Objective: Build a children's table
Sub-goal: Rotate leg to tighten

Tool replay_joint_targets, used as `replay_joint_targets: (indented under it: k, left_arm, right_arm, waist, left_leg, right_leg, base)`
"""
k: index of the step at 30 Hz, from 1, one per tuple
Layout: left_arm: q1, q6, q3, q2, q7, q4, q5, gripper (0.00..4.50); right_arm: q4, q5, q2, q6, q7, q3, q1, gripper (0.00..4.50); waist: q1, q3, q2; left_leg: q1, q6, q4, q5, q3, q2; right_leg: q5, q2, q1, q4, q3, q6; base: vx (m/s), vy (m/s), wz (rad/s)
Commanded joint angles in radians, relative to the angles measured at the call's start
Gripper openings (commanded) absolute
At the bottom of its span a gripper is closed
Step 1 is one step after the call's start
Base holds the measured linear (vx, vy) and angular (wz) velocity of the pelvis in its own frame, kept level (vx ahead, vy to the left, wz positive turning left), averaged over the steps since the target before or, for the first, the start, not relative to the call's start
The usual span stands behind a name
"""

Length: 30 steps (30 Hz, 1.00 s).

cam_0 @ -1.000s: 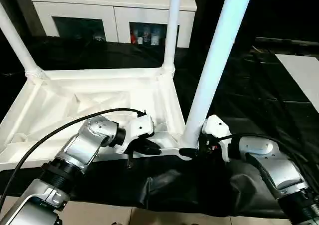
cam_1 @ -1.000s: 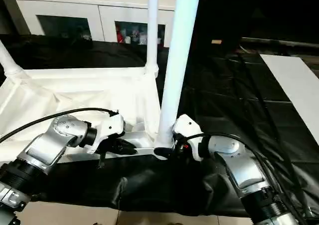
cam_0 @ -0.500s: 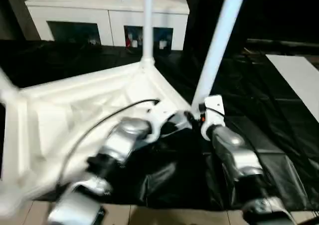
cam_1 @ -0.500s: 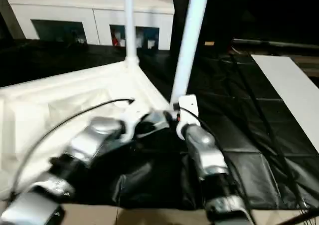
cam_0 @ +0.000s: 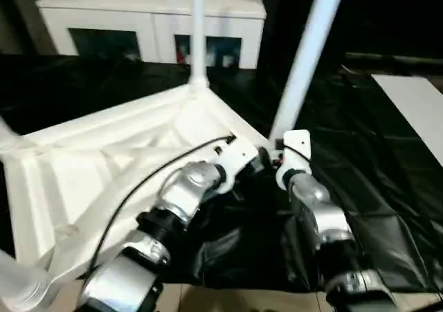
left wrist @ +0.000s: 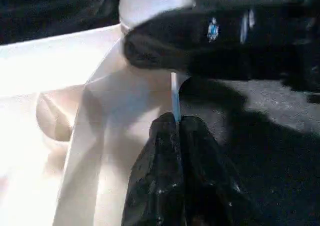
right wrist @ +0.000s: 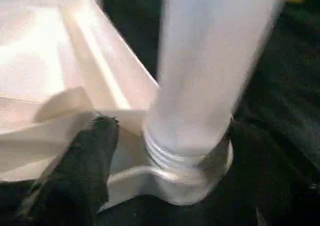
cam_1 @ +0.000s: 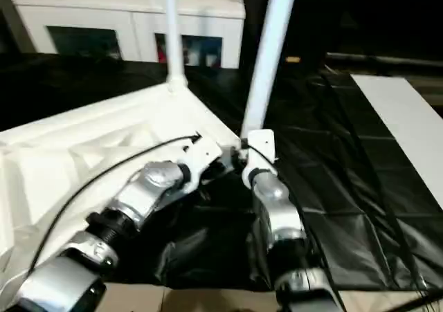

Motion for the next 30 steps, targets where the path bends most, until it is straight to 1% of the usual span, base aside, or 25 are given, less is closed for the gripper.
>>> replay_joint_targets:
  k: [1, 2, 3, 4, 5, 6, 7, 8, 9, 10, 11, 12, 13, 14, 16, 19, 20, 21, 23, 24, 26, 27, 28, 29, 30]
  left_arm:
    - [0.030, -0.014, -0.018, 0.052, -0.069, 0.010, 0.006, 0.00]
    - [0.037, -0.031, -0.024, 0.077, -0.103, 0.001, 0.006, 0.00]
    - [0.041, -0.029, -0.025, 0.094, -0.128, -0.007, 0.002, 0.00]
    - [0.043, -0.029, -0.026, 0.104, -0.145, -0.012, -0.002, 0.00]
    - [0.051, -0.053, -0.034, 0.125, -0.202, -0.028, -0.014, 0.00]
    - [0.051, -0.053, -0.034, 0.125, -0.202, -0.028, -0.014, 0.00]
    - [0.057, -0.058, -0.039, 0.140, -0.243, -0.042, -0.023, 0.00]
    - [0.068, -0.086, -0.054, 0.169, -0.322, -0.069, -0.035, 0.00]
    - [0.074, -0.104, -0.061, 0.183, -0.360, -0.082, -0.040, 0.00]
    - [0.079, -0.111, -0.071, 0.198, -0.394, -0.096, -0.043, 0.00]
    - [0.091, -0.128, -0.092, 0.233, -0.476, -0.134, -0.054, 0.00]
    - [0.094, -0.133, -0.098, 0.242, -0.497, -0.143, -0.057, 0.00]
    - [0.094, -0.133, -0.098, 0.242, -0.497, -0.143, -0.057, 0.00]
    - [0.103, -0.124, -0.107, 0.261, -0.548, -0.174, -0.072, 0.00]
    - [0.120, -0.102, -0.119, 0.291, -0.629, -0.244, -0.112, 0.00]
    - [0.132, -0.089, -0.130, 0.312, -0.674, -0.284, -0.129, 0.00]
    - [0.132, -0.089, -0.130, 0.312, -0.674, -0.284, -0.129, 0.00]
    - [0.136, -0.087, -0.130, 0.316, -0.675, -0.290, -0.128, 0.00]
    - [0.138, -0.086, -0.129, 0.319, -0.679, -0.294, -0.128, 0.00]
    - [0.141, -0.086, -0.125, 0.318, -0.672, -0.293, -0.124, 0.00]
    - [0.144, -0.086, -0.122, 0.319, -0.671, -0.293, -0.123, 0.00]
    - [0.146, -0.085, -0.119, 0.320, -0.672, -0.295, -0.123, 0.00]
    - [0.150, -0.083, -0.113, 0.323, -0.671, -0.298, -0.119, 0.00]
    - [0.151, -0.083, -0.112, 0.324, -0.670, -0.298, -0.117, 0.00]
    - [0.151, -0.083, -0.112, 0.324, -0.670, -0.298, -0.117, 0.00]
  right_arm:
    - [-0.080, -0.014, -0.095, 0.050, 0.103, 0.015, 0.027, 4.15]
    - [-0.111, -0.024, -0.160, 0.070, 0.166, 0.025, 0.047, 4.24]
    - [-0.128, -0.016, -0.203, 0.065, 0.226, 0.027, 0.061, 4.30]
    - [-0.144, -0.008, -0.228, 0.061, 0.267, 0.028, 0.072, 4.37]
    - [-0.168, 0.019, -0.270, 0.052, 0.339, 0.020, 0.090, 4.37]
    - [-0.168, 0.019, -0.270, 0.052, 0.339, 0.020, 0.090, 4.37]
    - [-0.189, 0.039, -0.302, 0.048, 0.395, 0.020, 0.105, 4.37]
    - [-0.225, 0.069, -0.357, 0.034, 0.492, 0.027, 0.132, 4.37]
    - [-0.245, 0.083, -0.385, 0.029, 0.538, 0.035, 0.145, 4.37]
    - [-0.262, 0.096, -0.403, 0.029, 0.574, 0.046, 0.155, 4.37]
    - [-0.300, 0.128, -0.441, 0.029, 0.655, 0.071, 0.178, 4.37]
    - [-0.308, 0.136, -0.450, 0.030, 0.674, 0.077, 0.183, 4.37]
    - [-0.308, 0.136, -0.450, 0.030, 0.674, 0.077, 0.183, 4.37]
    - [-0.329, 0.164, -0.465, 0.040, 0.725, 0.090, 0.194, 4.37]
    - [-0.339, 0.172, -0.473, 0.038, 0.781, 0.122, 0.195, 4.37]
    - [-0.323, 0.154, -0.457, 0.025, 0.801, 0.143, 0.181, 4.37]
    - [-0.323, 0.154, -0.457, 0.025, 0.801, 0.143, 0.181, 4.37]
    - [-0.308, 0.141, -0.446, 0.016, 0.798, 0.151, 0.170, 4.37]
    - [-0.296, 0.133, -0.440, 0.011, 0.801, 0.158, 0.162, 4.37]
    - [-0.278, 0.121, -0.433, 0.003, 0.799, 0.164, 0.152, 4.21]
    - [-0.266, 0.113, -0.434, -0.002, 0.806, 0.175, 0.144, 4.11]
    - [-0.258, 0.108, -0.437, -0.005, 0.813, 0.184, 0.138, 4.01]
    - [-0.252, 0.105, -0.444, -0.007, 0.824, 0.197, 0.132, 3.91]
    - [-0.252, 0.106, -0.445, -0.006, 0.827, 0.200, 0.131, 3.91]
    - [-0.252, 0.106, -0.445, -0.006, 0.827, 0.200, 0.131, 3.67]
  waist:
    - [0.006, -0.053, -0.003]
    - [0.011, -0.052, -0.004]
    - [0.016, -0.052, 0.001]
    - [0.016, -0.051, -0.002]
    - [0.016, -0.055, 0.001]
    - [0.018, -0.057, -0.004]
    - [0.018, -0.057, -0.004]
    - [0.019, -0.058, -0.004]
    - [0.025, -0.059, -0.003]
    - [0.024, -0.059, -0.003]
    - [0.026, -0.060, 0.015]
    - [0.027, -0.062, 0.006]
    - [0.027, -0.062, 0.006]
    - [0.026, -0.059, 0.009]
    - [0.031, -0.057, 0.010]
    - [0.042, -0.054, 0.007]
    - [0.043, -0.054, 0.008]
    - [0.043, -0.053, 0.004]
    - [0.041, -0.052, 0.006]
    - [0.039, -0.052, -0.001]
    - [0.036, -0.051, 0.002]
    - [0.035, -0.051, 0.002]
    - [0.036, -0.051, -0.005]
    - [0.036, -0.051, -0.004]
    - [0.036, -0.050, -0.004]
  left_leg:
    - [0.003, 0.029, -0.085, -0.356, -0.001, 0.005]
    - [0.002, 0.037, -0.084, -0.339, 0.001, 0.008]
    - [-0.001, 0.046, -0.083, -0.327, 0.005, 0.007]
    - [-0.005, 0.046, -0.083, -0.323, 0.005, 0.009]
    - [-0.004, 0.045, -0.081, -0.306, 0.004, 0.009]
    - [-0.003, 0.053, -0.077, -0.290, 0.007, 0.010]
    - [-0.003, 0.053, -0.077, -0.290, 0.007, 0.010]
    - [-0.006, 0.063, -0.078, -0.264, 0.007, 0.010]
    - [0.000, 0.076, -0.075, -0.253, 0.009, 0.015]
    - [-0.002, 0.086, -0.073, -0.231, 0.010, 0.016]
    - [0.000, 0.085, -0.074, -0.221, 0.008, 0.016]
    - [-0.002, 0.102, -0.072, -0.196, 0.009, 0.018]
    - [-0.002, 0.102, -0.072, -0.196, 0.009, 0.018]
    - [0.002, 0.105, -0.073, -0.200, 0.011, 0.019]
    - [0.006, 0.094, -0.076, -0.220, 0.012, 0.024]
    - [0.019, 0.067, -0.077, -0.251, 0.017, 0.026]
    - [0.017, 0.062, -0.078, -0.255, 0.016, 0.026]
    - [0.015, 0.055, -0.080, -0.262, 0.016, 0.025]
    - [0.011, 0.043, -0.081, -0.277, 0.013, 0.023]
    - [0.009, 0.039, -0.082, -0.282, 0.012, 0.022]
    - [0.008, 0.034, -0.082, -0.292, 0.011, 0.020]
    - [0.008, 0.033, -0.082, -0.293, 0.011, 0.019]
    - [0.006, 0.036, -0.081, -0.285, 0.010, 0.019]
    - [0.004, 0.037, -0.082, -0.283, 0.010, 0.019]
    - [0.006, 0.038, -0.082, -0.283, 0.010, 0.019]
  right_leg:
    - [-0.439, -0.030, 0.041, -0.087, 0.024, -0.082]
    - [-0.398, -0.029, 0.044, -0.083, 0.028, -0.096]
    - [-0.368, -0.030, 0.047, -0.077, 0.030, -0.117]
    - [-0.365, -0.032, 0.049, -0.078, 0.030, -0.119]
    - [-0.348, -0.034, 0.052, -0.073, 0.030, -0.130]
    - [-0.310, -0.034, 0.052, -0.071, 0.032, -0.146]
    - [-0.310, -0.034, 0.052, -0.071, 0.032, -0.146]
    - [-0.265, -0.034, 0.058, -0.065, 0.031, -0.167]
    - [-0.230, -0.036, 0.056, -0.063, 0.033, -0.185]
    - [-0.189, -0.034, 0.058, -0.056, 0.034, -0.204]
    - [-0.167, -0.035, 0.058, -0.052, 0.033, -0.217]
    - [-0.105, -0.034, 0.064, -0.045, 0.034, -0.238]
    - [-0.105, -0.034, 0.064, -0.045, 0.034, -0.238]
    - [-0.098, -0.034, 0.060, -0.044, 0.033, -0.253]
    - [-0.141, -0.037, 0.058, -0.047, 0.034, -0.262]
    - [-0.167, -0.033, 0.047, -0.048, 0.039, -0.267]
    - [-0.170, -0.034, 0.048, -0.046, 0.039, -0.266]
    - [-0.185, -0.033, 0.049, -0.047, 0.039, -0.256]
    - [-0.214, -0.035, 0.052, -0.048, 0.039, -0.239]
    - [-0.234, -0.035, 0.054, -0.050, 0.039, -0.225]
    - [-0.276, -0.038, 0.053, -0.053, 0.039, -0.209]
    - [-0.292, -0.038, 0.053, -0.056, 0.039, -0.200]
    - [-0.302, -0.038, 0.054, -0.054, 0.039, -0.192]
    - [-0.309, -0.038, 0.055, -0.056, 0.039, -0.187]
    - [-0.329, -0.038, 0.052, -0.058, 0.039, -0.179]
  base:
    - [0.000, 0.000, 0.00]
    - [0.000, 0.000, 0.00]
    - [0.000, 0.000, 0.00]
    - [0.000, 0.000, 0.00]
    - [0.000, 0.000, 0.00]
    - [0.000, 0.000, 0.00]
    - [0.000, 0.000, 0.00]
    - [0.000, 0.000, 0.00]
    - [0.000, 0.000, 0.00]
    - [0.000, 0.000, 0.00]
    - [0.000, 0.000, 0.00]
    - [0.000, 0.000, 0.00]
    - [0.000, 0.000, 0.00]
    - [0.000, 0.000, 0.00]
    - [0.000, 0.000, 0.00]
    - [0.000, 0.000, 0.00]
    - [0.000, 0.000, 0.00]
    - [0.000, 0.000, 0.00]
    - [0.000, 0.000, 0.00]
    - [0.000, 0.000, 0.00]
    - [0.000, 0.000, 0.00]
    - [0.000, 0.000, 0.00]
    - [0.000, 0.000, 0.00]
    - [0.000, 0.000, 0.00]
    - [0.000, 0.000, 0.00]
